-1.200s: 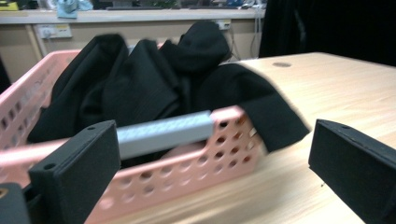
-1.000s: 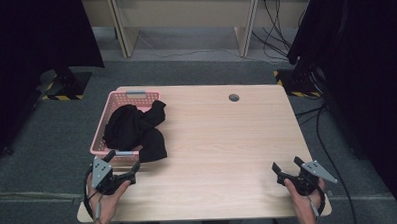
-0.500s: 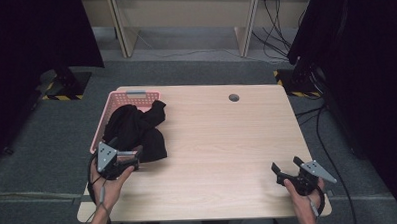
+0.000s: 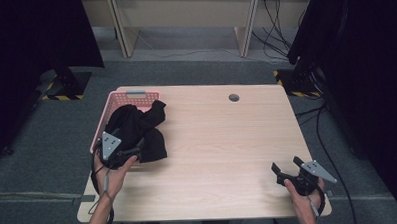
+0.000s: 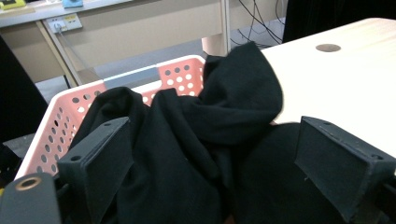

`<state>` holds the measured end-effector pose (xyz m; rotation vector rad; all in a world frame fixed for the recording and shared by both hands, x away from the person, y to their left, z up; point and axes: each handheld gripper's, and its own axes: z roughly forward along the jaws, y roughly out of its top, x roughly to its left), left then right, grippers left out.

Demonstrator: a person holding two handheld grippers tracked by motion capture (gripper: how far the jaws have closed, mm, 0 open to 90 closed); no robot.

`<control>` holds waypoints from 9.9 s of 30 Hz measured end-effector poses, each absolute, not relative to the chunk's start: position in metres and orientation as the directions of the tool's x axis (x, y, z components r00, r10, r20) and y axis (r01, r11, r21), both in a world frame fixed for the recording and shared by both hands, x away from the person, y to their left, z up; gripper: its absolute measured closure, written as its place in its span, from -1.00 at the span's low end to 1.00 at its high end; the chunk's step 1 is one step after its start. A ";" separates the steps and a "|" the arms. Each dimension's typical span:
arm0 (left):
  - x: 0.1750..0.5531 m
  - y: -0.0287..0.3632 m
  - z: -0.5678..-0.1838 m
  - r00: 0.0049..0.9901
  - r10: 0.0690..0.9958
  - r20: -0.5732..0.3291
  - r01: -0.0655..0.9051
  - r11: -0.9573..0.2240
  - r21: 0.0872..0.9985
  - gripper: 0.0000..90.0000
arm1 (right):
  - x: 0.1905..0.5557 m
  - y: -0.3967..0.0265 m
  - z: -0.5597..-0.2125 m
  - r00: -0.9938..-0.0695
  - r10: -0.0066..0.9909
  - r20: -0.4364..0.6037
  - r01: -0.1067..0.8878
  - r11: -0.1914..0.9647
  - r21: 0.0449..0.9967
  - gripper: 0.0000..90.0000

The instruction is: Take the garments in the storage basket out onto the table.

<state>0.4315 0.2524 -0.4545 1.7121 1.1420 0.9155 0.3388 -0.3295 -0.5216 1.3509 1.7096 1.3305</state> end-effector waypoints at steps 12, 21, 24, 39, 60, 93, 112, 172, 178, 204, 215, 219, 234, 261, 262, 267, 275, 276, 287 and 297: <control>0.450 0.256 -0.448 0.276 0.951 0.136 0.357 -0.233 0.905 -0.75 | 0.339 -0.329 -0.522 -0.323 0.938 0.128 0.357 -0.004 0.934 -0.93; 0.463 0.261 -0.444 0.274 0.951 0.146 0.395 -0.250 0.884 -0.73 | 0.338 -0.328 -0.522 -0.323 0.938 0.130 0.355 -0.007 0.935 -0.93; 0.467 0.260 -0.442 0.281 0.945 0.166 0.411 -0.275 0.869 -0.72 | 0.338 -0.328 -0.522 -0.324 0.937 0.129 0.356 -0.006 0.935 -0.93; 0.491 0.251 -0.445 0.289 0.939 0.188 0.506 -0.316 0.802 -0.50 | 0.338 -0.328 -0.522 -0.326 0.936 0.132 0.353 -0.009 0.936 -0.93; 0.506 0.246 -0.453 0.339 0.925 0.173 0.573 -0.349 0.742 0.46 | 0.336 -0.328 -0.522 -0.332 0.933 0.139 0.349 -0.015 0.937 -0.93; 0.467 0.254 -0.380 0.262 0.950 0.170 0.165 -0.218 0.962 0.79 | 0.337 -0.329 -0.522 -0.323 0.935 0.147 0.353 -0.024 0.935 -0.93; 0.455 0.246 -0.314 0.273 0.944 0.186 -0.026 -0.186 0.982 0.87 | 0.338 -0.327 -0.522 -0.326 0.935 0.140 0.353 -0.017 0.935 -0.93; 0.432 0.189 -0.178 0.350 0.889 0.294 -0.275 -0.203 0.940 0.88 | 0.392 -0.163 -0.427 -0.679 0.731 0.067 0.171 0.069 0.983 -0.93; 0.432 0.184 -0.174 0.357 0.887 0.293 -0.279 -0.198 0.940 0.88 | 0.402 -0.135 -0.415 -0.714 0.697 0.063 0.157 0.072 0.985 -0.93; 0.423 0.170 -0.162 0.376 0.873 0.310 -0.308 -0.198 0.931 0.88 | 0.447 -0.021 -0.412 -0.792 0.604 0.089 0.192 0.109 0.975 -0.93; 0.424 0.171 -0.162 0.376 0.873 0.310 -0.309 -0.198 0.930 0.88 | 0.466 0.011 -0.417 -0.799 0.592 0.099 0.218 0.132 0.967 -0.87; 0.423 0.168 -0.161 0.381 0.870 0.312 -0.308 -0.198 0.930 0.88 | 0.470 0.020 -0.418 -0.800 0.593 0.095 0.221 0.143 0.965 -0.77; 0.426 0.169 -0.165 0.381 0.871 0.308 -0.308 -0.195 0.931 0.88 | 0.482 0.034 -0.427 -0.756 0.647 0.096 0.256 0.158 0.954 0.79; 0.421 0.180 -0.163 0.339 0.893 0.297 -0.344 -0.176 0.922 0.87 | 0.489 -0.005 -0.374 -0.712 0.684 0.160 0.203 -0.018 0.979 0.95; 0.421 0.181 -0.163 0.337 0.894 0.296 -0.344 -0.176 0.922 0.87 | 0.489 -0.005 -0.370 -0.714 0.683 0.153 0.194 -0.017 0.981 0.95; 0.424 0.185 -0.165 0.328 0.899 0.289 -0.332 -0.177 0.927 0.87 | 0.485 -0.007 -0.354 -0.725 0.672 0.149 0.161 -0.044 0.986 0.95; 0.426 0.188 -0.168 0.312 0.904 0.292 -0.327 -0.186 0.926 0.87 | 0.484 -0.005 -0.331 -0.743 0.653 0.146 0.132 -0.071 0.989 0.95; 0.426 0.188 -0.169 0.310 0.905 0.293 -0.327 -0.188 0.926 0.87 | 0.483 -0.004 -0.329 -0.747 0.648 0.146 0.129 -0.074 0.989 0.95; 0.425 0.193 -0.170 0.291 0.912 0.289 -0.333 -0.186 0.924 0.87 | 0.477 -0.001 -0.302 -0.768 0.628 0.128 0.087 -0.096 0.992 0.95; 0.424 0.199 -0.171 0.274 0.921 0.277 -0.336 -0.178 0.925 0.87 | 0.475 -0.012 -0.277 -0.766 0.630 0.125 0.048 -0.137 0.989 0.95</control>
